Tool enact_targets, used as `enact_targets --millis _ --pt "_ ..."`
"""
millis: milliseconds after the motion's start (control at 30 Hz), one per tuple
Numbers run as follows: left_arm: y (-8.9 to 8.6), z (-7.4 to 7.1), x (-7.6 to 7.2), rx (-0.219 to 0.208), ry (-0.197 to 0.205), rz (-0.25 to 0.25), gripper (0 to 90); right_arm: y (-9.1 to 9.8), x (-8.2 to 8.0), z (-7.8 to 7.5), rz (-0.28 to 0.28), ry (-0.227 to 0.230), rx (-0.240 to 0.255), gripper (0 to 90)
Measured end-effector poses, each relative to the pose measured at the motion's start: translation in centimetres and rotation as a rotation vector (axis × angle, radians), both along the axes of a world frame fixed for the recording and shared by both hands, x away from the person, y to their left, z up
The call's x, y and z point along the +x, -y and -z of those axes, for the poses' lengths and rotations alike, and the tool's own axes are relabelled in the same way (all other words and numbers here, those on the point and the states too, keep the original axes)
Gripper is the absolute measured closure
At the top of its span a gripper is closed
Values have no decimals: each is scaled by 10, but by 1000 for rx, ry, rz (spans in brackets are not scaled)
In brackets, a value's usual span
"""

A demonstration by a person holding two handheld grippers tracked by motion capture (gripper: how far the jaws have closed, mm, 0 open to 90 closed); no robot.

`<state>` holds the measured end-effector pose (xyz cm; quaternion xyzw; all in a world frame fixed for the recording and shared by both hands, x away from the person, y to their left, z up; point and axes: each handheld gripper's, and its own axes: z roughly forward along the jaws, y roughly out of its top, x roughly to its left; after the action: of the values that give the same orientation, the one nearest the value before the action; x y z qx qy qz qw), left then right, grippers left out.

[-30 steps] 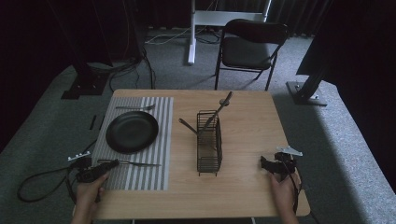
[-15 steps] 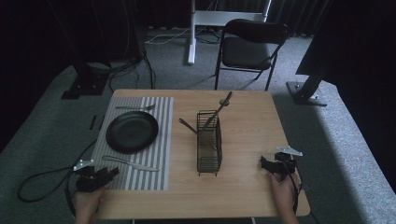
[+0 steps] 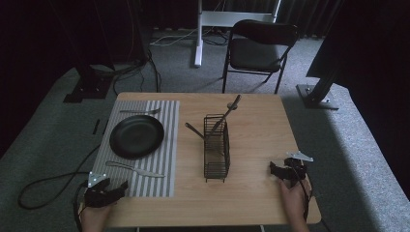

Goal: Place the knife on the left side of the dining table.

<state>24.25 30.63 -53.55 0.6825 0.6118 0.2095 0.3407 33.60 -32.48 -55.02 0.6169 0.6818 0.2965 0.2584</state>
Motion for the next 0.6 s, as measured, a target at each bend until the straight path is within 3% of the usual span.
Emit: enact_targets --millis 167,200,600 --pt "0 2 0 24 -18 -26 64 0 0 0 0 0 0 119" --pt "-1 3 0 18 -16 -26 0 0 0 0 0 0 0 119" --pt "-1 6 1 40 -20 -13 0 0 0 0 0 0 0 119"
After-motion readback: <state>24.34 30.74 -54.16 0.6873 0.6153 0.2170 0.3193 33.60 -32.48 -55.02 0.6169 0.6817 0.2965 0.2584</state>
